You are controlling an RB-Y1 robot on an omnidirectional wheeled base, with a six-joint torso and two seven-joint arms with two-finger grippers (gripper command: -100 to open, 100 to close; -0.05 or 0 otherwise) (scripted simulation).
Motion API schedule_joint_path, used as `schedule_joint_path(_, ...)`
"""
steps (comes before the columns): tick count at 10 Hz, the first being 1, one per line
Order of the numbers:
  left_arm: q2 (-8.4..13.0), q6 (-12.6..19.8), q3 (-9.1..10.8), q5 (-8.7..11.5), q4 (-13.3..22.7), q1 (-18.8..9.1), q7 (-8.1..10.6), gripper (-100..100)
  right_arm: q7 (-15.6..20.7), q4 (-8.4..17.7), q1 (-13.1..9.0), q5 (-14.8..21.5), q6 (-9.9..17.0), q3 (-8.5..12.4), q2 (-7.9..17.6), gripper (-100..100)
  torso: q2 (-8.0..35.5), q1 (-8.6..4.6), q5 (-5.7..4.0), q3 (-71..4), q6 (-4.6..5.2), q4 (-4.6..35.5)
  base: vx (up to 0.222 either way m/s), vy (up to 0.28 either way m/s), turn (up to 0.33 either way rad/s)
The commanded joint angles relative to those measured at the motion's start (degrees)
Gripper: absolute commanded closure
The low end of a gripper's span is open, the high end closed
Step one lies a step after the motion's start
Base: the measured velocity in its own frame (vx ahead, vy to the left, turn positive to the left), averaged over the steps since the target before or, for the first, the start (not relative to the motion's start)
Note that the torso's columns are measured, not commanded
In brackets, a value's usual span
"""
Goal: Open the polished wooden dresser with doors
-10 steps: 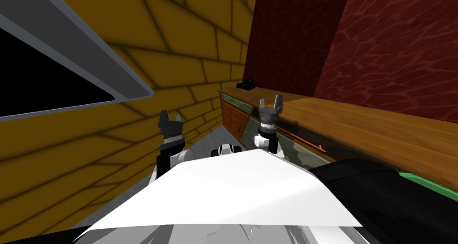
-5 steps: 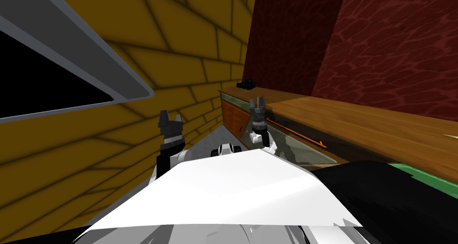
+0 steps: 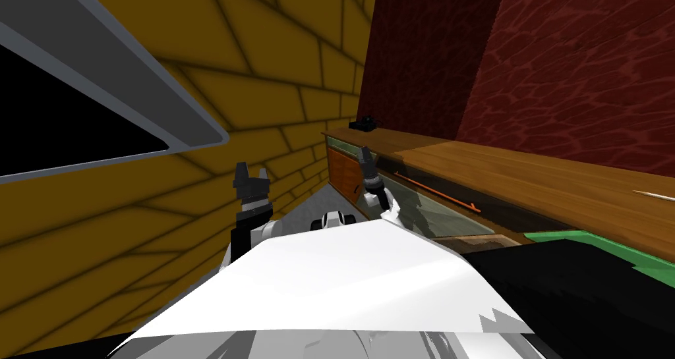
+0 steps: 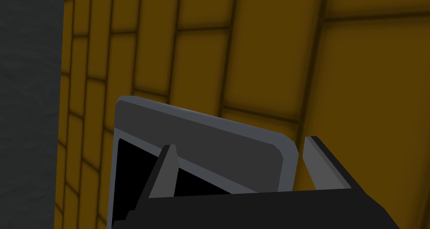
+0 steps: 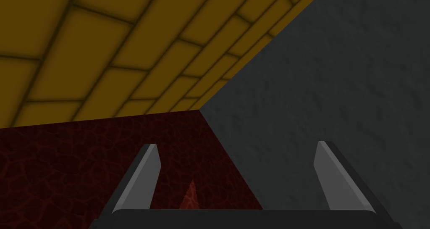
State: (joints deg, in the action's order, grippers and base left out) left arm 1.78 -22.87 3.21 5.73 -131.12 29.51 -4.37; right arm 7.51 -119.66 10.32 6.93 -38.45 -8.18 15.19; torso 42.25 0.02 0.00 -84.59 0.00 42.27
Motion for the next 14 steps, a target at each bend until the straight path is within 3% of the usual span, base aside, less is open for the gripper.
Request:
schedule_joint_path(1,0.0,0.0,0.00,0.0,0.0,0.0,0.00,0,2.5,3.6,-3.4,1.9,-0.7,-2.5,2.4,-100,0.0,0.07,0.02,0.0,0.01,0.0,-0.003,0.081,-0.035)
schedule_joint_path(2,0.0,0.0,0.00,0.0,0.0,0.0,0.00,0,4.2,5.7,-5.5,3.3,-1.2,-4.2,4.1,-100,0.0,0.02,0.01,0.0,0.00,0.0,0.002,0.085,-0.046)
schedule_joint_path(3,0.0,0.0,0.00,0.0,0.0,0.0,0.00,0,4.2,6.1,-5.9,3.3,-1.2,-4.2,4.1,-100,0.0,0.00,0.00,0.0,0.00,0.0,-0.002,0.062,-0.029)
schedule_joint_path(4,0.0,0.0,0.00,0.0,0.0,0.0,0.00,0,5.9,8.4,-8.2,4.6,-1.6,-5.9,5.9,-100,0.0,-0.09,-0.02,0.0,0.00,0.0,-0.003,0.064,-0.067)
schedule_joint_path(5,0.0,0.0,0.00,0.0,0.0,0.0,0.00,0,5.9,8.6,-8.4,4.6,-1.6,-5.9,5.9,-100,0.0,-0.06,-0.02,0.0,0.01,0.0,-0.004,0.054,-0.033)
schedule_joint_path(6,0.0,0.0,0.00,0.0,0.0,0.0,0.00,0,7.6,10.7,-10.7,6.1,-2.1,-7.7,7.7,-100,0.0,-0.07,-0.02,0.0,0.00,0.0,-0.009,0.063,-0.059)
schedule_joint_path(7,0.0,0.0,0.00,0.0,0.0,0.0,0.00,0,7.6,11.3,-10.9,6.1,-2.1,-7.7,7.7,-100,0.1,-0.01,0.00,0.0,0.00,0.0,-0.005,0.058,-0.033)
schedule_joint_path(8,0.0,0.0,0.00,0.0,0.0,0.0,0.00,0,9.4,13.2,-13.0,7.5,-2.6,-9.5,9.5,-100,0.0,-0.02,0.00,0.0,0.00,0.0,0.005,0.075,-0.069)
schedule_joint_path(9,0.0,0.0,0.00,0.0,0.0,0.0,0.00,0,9.4,14.0,-13.6,7.5,-2.6,-9.5,9.5,-100,0.0,0.05,0.01,0.0,0.00,0.0,-0.001,0.065,-0.032)
schedule_joint_path(10,0.0,0.0,0.00,0.0,0.0,0.0,0.00,0,11.3,16.2,-15.9,8.9,-3.1,-11.3,11.4,-100,0.0,-0.02,0.00,0.0,0.00,0.0,-0.016,0.064,-0.060)
schedule_joint_path(11,0.0,0.0,0.00,0.0,0.0,0.0,0.00,0,11.3,16.9,-16.3,8.9,-3.1,-11.3,11.4,-100,0.1,-0.03,-0.01,0.0,0.01,0.0,-0.012,0.057,-0.034)
schedule_joint_path(12,0.0,0.0,0.00,0.0,0.0,0.0,0.00,0,13.1,19.0,-18.7,10.4,-3.6,-13.2,13.4,-100,0.1,-0.05,-0.01,0.0,0.00,0.0,-0.005,0.080,-0.059)
schedule_joint_path(13,0.0,0.0,0.00,0.0,0.0,0.0,0.00,0,13.1,19.9,-19.0,10.4,-3.6,-13.2,13.4,-100,0.0,0.03,0.00,0.0,0.01,0.0,-0.002,0.069,-0.037)
schedule_joint_path(14,0.0,0.0,0.00,0.0,0.0,0.0,0.00,0,15.0,22.1,-21.3,11.9,-4.0,-15.0,15.3,-100,0.0,-0.02,0.00,0.0,0.00,0.0,0.001,0.070,-0.051)
